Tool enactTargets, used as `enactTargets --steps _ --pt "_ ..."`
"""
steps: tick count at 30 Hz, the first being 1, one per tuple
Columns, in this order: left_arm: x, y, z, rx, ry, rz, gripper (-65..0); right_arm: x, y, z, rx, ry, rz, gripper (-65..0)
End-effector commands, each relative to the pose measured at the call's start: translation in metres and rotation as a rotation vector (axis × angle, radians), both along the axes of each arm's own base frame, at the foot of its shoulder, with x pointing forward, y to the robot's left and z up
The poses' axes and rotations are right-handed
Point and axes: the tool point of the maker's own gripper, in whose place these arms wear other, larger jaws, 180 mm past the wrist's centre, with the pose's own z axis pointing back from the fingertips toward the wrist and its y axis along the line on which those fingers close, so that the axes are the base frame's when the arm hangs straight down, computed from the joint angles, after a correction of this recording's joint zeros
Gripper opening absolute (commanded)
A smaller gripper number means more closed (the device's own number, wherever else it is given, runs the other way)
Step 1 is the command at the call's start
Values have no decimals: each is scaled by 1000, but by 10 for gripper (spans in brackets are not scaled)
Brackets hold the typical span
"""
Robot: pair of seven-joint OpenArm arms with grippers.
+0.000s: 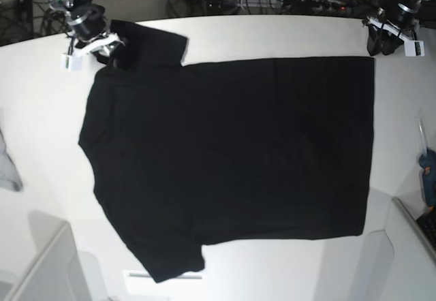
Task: Fold the T-shirt properly
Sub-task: 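Move both grippers down to the shirt's shoulder corners and grasp them, then lift the shoulder corners with both grippers and pull them apart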
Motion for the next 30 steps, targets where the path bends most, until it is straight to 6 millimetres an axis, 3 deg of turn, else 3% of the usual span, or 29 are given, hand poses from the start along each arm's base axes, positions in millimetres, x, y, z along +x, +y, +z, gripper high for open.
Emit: enactTargets --steps 1,7,23,30 --pt "3 3 5 -5 -30 0 -393 -16 -1 -11 -23 80 22 -284" --pt "0 14 -15 -41 4 86 -395 -17 -1 -11 -23 80 23 -284" --pt "28 -6 -27 -101 51 51 -392 -17 -1 -10 -25 80 23 -284" --pt "27 -8 -31 -117 57 57 -400 -18 -1 -12 -23 84 22 -284"
